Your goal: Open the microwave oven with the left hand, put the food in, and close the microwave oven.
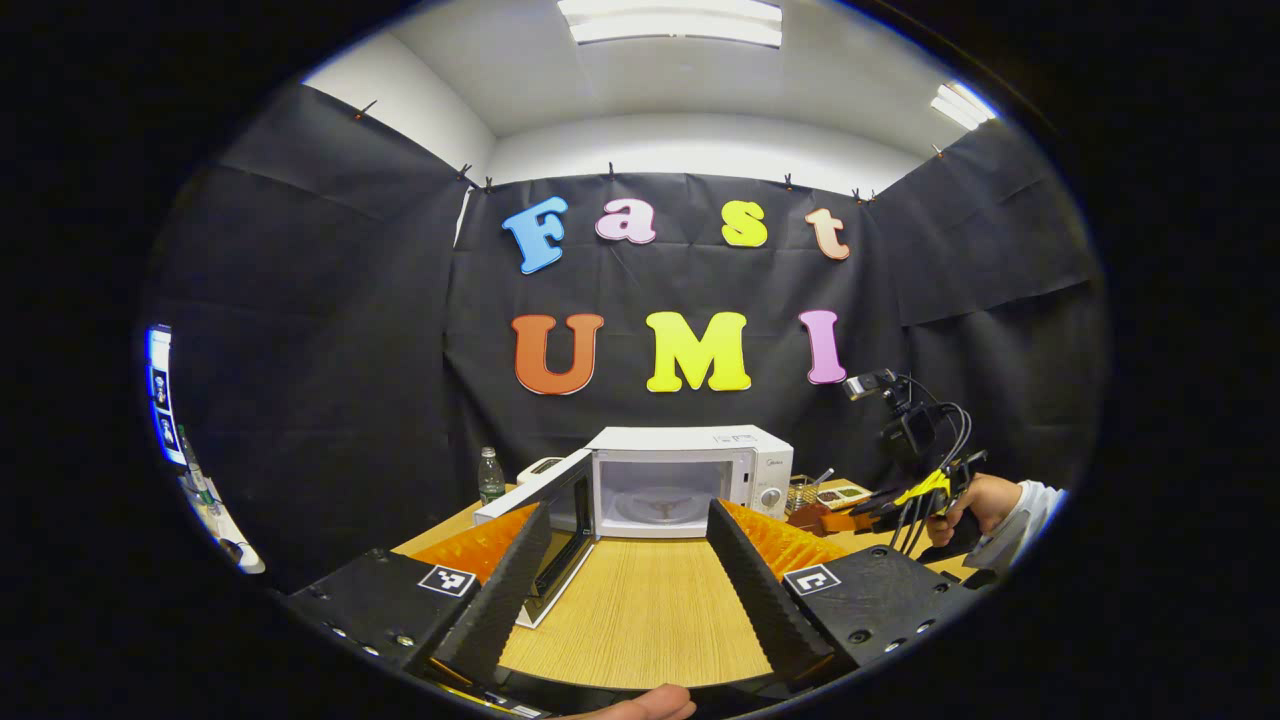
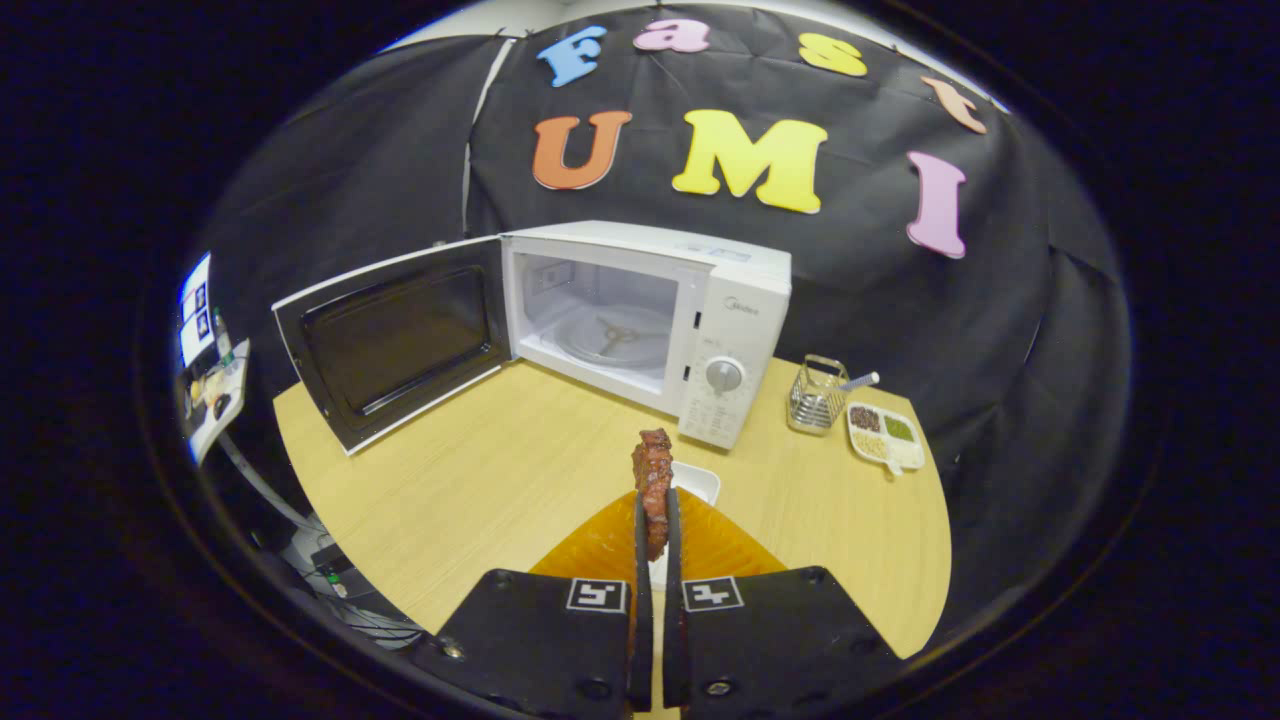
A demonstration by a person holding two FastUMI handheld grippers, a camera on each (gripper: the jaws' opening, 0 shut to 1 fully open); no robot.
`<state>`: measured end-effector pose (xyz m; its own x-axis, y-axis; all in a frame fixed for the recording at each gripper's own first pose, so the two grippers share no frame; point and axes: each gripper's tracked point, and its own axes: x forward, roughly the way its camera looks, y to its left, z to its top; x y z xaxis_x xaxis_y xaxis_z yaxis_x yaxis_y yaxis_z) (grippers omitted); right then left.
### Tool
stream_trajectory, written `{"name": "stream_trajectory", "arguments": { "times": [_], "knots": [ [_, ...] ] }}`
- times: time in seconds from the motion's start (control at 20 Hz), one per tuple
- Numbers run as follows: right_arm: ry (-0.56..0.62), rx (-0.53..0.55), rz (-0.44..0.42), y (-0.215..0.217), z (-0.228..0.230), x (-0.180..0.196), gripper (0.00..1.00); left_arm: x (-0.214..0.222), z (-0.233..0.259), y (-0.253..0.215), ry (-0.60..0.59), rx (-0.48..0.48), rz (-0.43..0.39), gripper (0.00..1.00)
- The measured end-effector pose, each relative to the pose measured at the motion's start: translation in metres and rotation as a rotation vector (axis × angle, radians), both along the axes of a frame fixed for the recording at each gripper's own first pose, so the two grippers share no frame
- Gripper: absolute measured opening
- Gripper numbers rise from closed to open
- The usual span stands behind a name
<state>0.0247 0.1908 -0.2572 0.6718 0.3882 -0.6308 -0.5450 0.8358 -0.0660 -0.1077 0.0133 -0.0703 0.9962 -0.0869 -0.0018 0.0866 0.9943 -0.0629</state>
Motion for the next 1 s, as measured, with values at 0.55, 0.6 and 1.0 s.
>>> {"name": "stream_trajectory", "arguments": {
  "times": [0.55,0.6,1.0],
  "knots": [
    [-0.243,0.119,-0.044,0.135,0.008,0.022,0.07,0.013,-0.007,0.015,-0.023,0.034,0.039,0.96],
    [-0.254,0.142,-0.071,0.142,0.008,0.033,0.07,0.015,-0.007,0.016,-0.02,0.022,0.04,0.96],
    [-0.244,0.254,-0.263,0.192,-0.022,0.113,0.07,0.042,-0.015,0.056,-0.03,0.022,0.125,0.96]
  ]
}}
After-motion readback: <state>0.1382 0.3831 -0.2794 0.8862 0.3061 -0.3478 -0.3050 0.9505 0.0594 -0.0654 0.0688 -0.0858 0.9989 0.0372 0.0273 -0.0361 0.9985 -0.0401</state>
